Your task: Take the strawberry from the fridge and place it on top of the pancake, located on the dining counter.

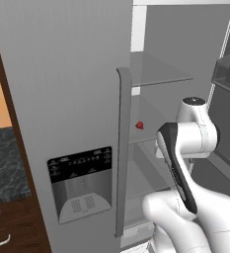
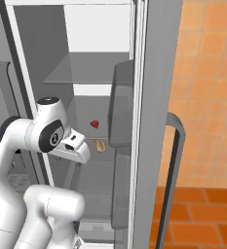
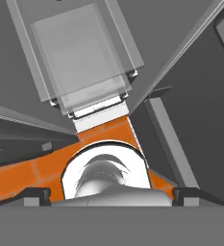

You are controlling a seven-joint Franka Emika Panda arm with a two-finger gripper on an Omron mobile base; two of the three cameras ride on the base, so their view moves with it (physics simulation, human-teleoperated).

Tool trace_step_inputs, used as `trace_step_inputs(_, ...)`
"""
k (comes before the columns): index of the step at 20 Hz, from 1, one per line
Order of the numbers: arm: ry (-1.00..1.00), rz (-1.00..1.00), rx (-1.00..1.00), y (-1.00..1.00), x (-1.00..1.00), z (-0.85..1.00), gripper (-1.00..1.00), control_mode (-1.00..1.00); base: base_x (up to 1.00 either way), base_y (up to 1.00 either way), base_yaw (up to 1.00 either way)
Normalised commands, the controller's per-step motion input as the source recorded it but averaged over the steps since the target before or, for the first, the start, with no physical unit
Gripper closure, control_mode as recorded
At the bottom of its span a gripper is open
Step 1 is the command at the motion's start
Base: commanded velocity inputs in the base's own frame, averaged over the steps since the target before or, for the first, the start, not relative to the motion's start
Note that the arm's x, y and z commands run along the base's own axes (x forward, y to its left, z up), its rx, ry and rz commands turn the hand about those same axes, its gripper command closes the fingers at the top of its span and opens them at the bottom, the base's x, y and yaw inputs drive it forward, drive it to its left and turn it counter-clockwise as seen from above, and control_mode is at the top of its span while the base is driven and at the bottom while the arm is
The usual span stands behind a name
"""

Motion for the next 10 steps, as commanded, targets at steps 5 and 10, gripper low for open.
trace_step_inputs(5,-0.20,0.07,0.01,-0.09,0.04,0.00,-1.00,-1.00,0.00,0.00,0.00)
trace_step_inputs(10,-0.35,0.30,0.05,-0.10,0.59,0.00,-1.00,-1.00,0.00,0.00,0.00)
